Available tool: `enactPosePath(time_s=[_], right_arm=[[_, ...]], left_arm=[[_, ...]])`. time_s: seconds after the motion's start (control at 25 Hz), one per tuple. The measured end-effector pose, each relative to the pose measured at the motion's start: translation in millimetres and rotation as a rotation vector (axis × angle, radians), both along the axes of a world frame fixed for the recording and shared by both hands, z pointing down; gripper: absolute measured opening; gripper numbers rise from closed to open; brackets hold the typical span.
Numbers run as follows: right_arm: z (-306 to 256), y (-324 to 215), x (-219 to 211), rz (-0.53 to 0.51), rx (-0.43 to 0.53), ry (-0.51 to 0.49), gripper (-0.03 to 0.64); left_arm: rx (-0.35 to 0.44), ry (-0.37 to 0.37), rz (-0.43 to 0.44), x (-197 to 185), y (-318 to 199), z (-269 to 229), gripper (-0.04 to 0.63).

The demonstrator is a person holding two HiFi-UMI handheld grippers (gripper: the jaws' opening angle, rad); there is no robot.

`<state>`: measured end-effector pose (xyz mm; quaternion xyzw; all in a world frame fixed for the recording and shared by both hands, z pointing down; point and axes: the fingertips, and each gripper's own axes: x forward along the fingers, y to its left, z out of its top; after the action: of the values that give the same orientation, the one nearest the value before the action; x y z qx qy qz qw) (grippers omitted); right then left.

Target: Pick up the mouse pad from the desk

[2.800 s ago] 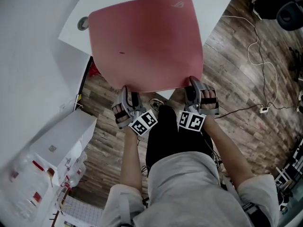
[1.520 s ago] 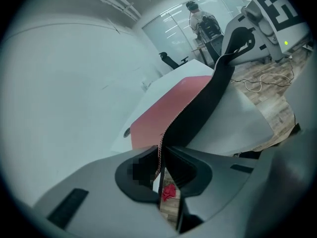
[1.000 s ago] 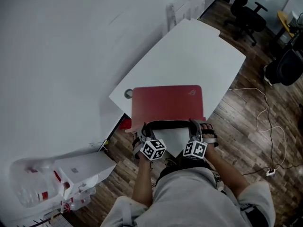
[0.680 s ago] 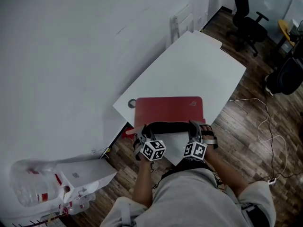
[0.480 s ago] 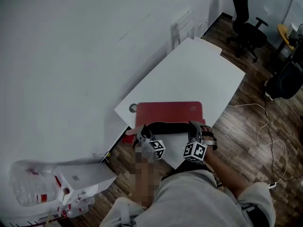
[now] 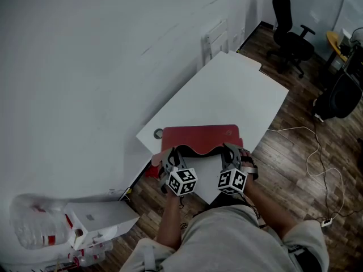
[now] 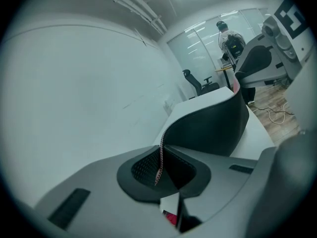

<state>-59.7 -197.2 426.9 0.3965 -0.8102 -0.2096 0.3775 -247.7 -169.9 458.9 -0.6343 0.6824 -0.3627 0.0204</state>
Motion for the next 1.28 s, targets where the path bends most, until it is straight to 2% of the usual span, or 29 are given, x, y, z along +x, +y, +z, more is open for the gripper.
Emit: enactPosePath(time_s=[0.32, 0.68, 0.96, 1.28], right_arm=[[-31.4, -1.9, -2.7, 0.02, 0.051, -0.044, 0.054], [-66.3, -3.6, -8.7, 0.006, 0.124, -0.091, 0.054], [-113.8, -7.9, -17.8, 0.011, 0.191, -0.215, 0.054], [-151.7, -10.8, -22.7, 0.005, 0.244, -0.282, 0.052]], left_arm=[[0.071, 0.026, -0.031, -2.6, 6.9, -36.2, 0.034], [0.132, 0.081, -0.05, -9.7, 9.2, -55.1, 0.034], [0.223, 0.23, -0.06, -10.1, 13.1, -94.4, 0.034], [0.295, 0.239, -0.035, 0.5, 11.0, -134.1, 0.034]])
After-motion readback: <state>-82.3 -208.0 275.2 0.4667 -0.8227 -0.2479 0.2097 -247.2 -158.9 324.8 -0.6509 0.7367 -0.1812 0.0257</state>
